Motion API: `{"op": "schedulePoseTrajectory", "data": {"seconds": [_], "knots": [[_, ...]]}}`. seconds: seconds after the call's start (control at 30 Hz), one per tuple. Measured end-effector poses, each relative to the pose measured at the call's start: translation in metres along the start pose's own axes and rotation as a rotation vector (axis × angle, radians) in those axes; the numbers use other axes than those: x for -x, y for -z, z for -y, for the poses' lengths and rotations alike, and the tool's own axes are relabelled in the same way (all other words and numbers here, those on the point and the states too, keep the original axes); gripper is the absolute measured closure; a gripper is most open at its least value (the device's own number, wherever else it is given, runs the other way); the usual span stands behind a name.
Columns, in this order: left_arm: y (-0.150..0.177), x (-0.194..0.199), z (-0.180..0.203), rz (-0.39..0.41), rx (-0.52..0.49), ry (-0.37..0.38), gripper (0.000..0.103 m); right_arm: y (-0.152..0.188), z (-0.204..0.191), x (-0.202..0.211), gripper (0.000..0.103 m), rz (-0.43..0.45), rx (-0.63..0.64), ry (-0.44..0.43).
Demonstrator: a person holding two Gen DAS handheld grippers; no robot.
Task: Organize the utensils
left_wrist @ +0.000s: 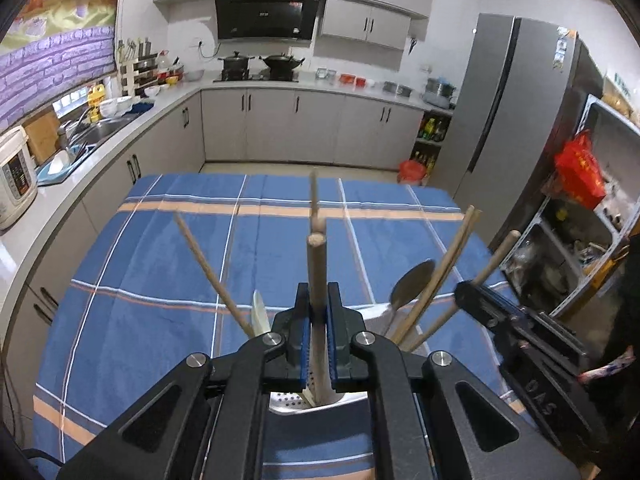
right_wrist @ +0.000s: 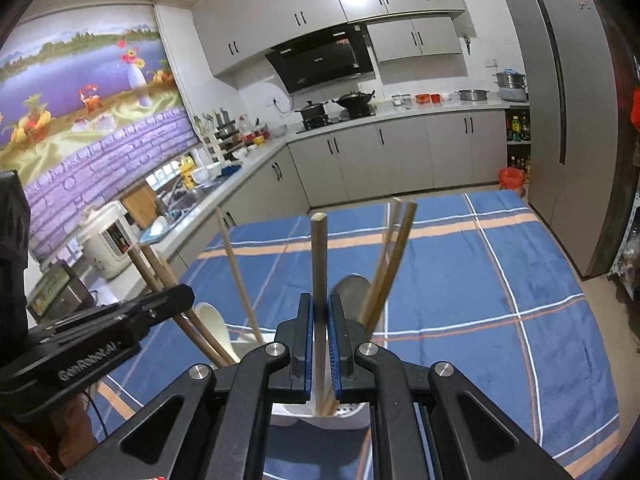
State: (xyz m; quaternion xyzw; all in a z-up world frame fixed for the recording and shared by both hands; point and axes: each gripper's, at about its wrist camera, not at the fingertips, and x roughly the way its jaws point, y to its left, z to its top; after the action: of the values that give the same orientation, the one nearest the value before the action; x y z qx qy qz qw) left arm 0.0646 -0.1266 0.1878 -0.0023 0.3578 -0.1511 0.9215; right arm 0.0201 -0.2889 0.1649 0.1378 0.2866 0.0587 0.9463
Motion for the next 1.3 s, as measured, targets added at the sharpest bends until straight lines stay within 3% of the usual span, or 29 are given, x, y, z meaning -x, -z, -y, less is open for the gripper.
{"op": "schedulePoseTrajectory", "data": {"seconds": [0.4,0.7,0.83,1.0,1.1,1.27,1.3], "knots": [[0.0,-0.005,0.009,0.0,-0.044,-0.083,0.095,0.002,0.026,-0.004,0.095,-0.008,-0.048,0.062],[-0.004,0.011,0.015,0.035,-0.069,-0.089,0.096,0.0,0.028,0.004,0.095,0.01,-0.078,0.047],[-0.007,0.012,0.02,0.051,-0.101,-0.131,0.096,-0.002,0.022,0.001,0.095,0.005,-0.063,0.04],[0.0,-0.003,0.016,-0.004,-0.103,-0.172,0.096,0.002,0.026,-0.004,0.094,-0.005,-0.079,0.065],[0.002,-0.004,0.015,0.006,-0.117,-0.209,0.094,0.001,0.034,-0.006,0.093,-0.016,-0.107,0.089],[0.003,-0.002,0.013,-0.005,-0.109,-0.195,0.095,0.003,0.039,-0.006,0.091,-0.021,-0.127,0.104],[0.003,-0.002,0.012,-0.01,-0.105,-0.193,0.094,0.003,0.039,-0.006,0.085,-0.024,-0.127,0.106]]}}
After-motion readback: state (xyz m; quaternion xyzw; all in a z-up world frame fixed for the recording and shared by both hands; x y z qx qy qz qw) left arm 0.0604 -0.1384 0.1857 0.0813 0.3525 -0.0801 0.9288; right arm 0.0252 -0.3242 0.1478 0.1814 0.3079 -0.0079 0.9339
